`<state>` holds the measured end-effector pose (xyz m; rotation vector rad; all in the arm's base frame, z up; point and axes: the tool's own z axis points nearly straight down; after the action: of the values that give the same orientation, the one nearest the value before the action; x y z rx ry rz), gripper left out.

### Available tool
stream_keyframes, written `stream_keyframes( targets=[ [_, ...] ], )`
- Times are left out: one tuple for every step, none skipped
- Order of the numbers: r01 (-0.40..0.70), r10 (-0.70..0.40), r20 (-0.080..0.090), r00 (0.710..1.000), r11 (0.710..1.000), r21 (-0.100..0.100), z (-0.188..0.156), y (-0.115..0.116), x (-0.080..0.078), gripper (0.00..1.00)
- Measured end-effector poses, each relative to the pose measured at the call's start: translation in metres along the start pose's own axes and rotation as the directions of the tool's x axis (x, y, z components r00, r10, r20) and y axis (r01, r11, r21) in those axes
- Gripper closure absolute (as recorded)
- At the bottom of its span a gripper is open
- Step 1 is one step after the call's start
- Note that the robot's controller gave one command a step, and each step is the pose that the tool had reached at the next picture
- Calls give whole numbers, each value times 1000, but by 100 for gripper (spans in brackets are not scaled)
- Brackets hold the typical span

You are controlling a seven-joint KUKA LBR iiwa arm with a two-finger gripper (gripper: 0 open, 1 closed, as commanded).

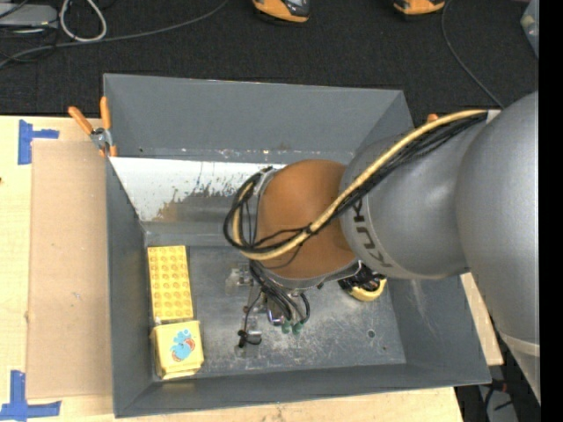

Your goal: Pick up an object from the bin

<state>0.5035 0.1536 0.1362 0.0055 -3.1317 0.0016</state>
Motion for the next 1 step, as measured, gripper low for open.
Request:
stream_keyframes(
  targets=[
    [-5, 5, 8, 1000, 1000, -1, -4, -1, -2, 0]
  ],
)
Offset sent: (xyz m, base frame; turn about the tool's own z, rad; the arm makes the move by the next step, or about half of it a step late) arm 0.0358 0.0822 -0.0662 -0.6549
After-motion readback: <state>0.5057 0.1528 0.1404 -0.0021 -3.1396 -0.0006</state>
